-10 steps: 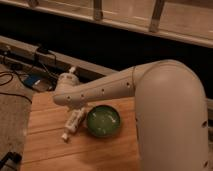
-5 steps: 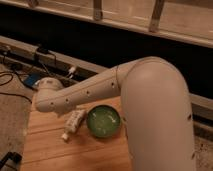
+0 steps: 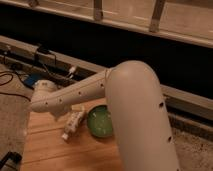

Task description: Place the bottle in the ceramic bowl

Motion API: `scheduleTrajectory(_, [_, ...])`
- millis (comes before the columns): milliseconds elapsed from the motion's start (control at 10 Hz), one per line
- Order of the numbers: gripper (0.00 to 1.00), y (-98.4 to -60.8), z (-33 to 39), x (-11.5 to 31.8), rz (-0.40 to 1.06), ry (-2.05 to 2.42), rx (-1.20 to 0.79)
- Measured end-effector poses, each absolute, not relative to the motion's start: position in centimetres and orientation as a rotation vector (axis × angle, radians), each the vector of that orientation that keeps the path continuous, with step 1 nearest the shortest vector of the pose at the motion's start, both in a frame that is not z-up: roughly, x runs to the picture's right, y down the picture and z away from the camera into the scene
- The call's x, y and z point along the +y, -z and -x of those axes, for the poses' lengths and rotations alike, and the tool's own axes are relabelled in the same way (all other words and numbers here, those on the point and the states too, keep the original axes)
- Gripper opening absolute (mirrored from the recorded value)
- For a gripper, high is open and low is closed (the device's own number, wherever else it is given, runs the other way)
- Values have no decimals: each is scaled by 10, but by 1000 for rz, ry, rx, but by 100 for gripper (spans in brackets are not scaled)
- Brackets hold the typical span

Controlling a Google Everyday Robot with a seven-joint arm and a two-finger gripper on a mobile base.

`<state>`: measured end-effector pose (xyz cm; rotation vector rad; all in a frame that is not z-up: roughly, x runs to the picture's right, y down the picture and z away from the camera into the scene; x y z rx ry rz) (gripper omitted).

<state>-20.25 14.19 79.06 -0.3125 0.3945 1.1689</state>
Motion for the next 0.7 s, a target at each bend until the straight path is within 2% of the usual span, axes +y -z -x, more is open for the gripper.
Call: scheduleTrajectory(700, [80, -831, 185, 164, 381, -1201, 507])
